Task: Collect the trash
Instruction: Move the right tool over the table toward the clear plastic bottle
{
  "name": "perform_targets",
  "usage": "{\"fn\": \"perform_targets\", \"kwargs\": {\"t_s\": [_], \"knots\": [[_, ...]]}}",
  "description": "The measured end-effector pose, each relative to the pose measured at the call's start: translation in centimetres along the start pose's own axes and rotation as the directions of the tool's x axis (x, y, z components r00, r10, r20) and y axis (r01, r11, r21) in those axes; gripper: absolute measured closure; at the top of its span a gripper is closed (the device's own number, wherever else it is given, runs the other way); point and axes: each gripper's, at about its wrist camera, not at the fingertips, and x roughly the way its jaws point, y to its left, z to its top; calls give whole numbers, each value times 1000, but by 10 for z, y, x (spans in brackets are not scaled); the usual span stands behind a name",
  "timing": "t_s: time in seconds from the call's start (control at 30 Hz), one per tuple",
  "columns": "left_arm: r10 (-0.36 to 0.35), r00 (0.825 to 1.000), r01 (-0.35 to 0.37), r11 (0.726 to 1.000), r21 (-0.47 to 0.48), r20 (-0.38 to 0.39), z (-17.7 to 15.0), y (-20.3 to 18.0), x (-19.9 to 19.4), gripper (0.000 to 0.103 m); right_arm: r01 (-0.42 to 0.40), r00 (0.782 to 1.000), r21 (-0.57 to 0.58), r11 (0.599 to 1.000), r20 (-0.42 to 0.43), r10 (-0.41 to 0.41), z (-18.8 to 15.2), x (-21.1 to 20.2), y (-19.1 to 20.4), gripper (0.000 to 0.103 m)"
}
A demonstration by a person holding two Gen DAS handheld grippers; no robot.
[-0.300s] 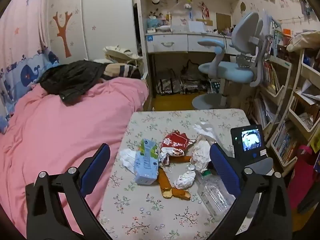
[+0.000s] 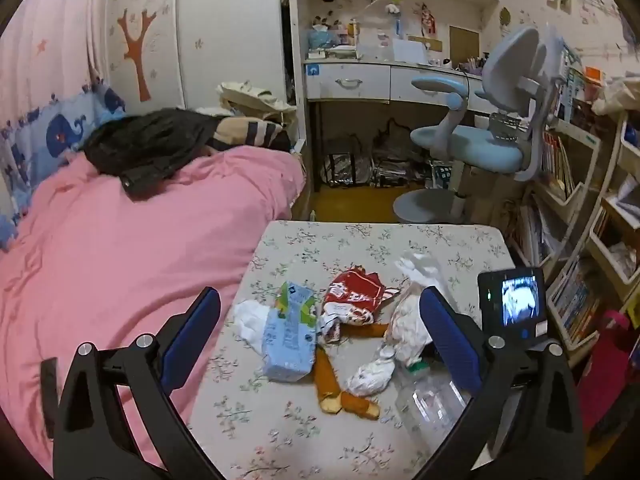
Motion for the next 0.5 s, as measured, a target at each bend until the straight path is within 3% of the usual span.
{"fn": "perform_targets", "kwargs": {"t_s": [0.23,0.5], "knots": [[28,999,-24,995,-94,44,0,18,10,7,0,1000,0,1000,0,0,0,0,0,6],[56,997,-59,997,-49,-54,-13,23,34,7,0,1000,0,1000,0,0,0,0,0,6]]}}
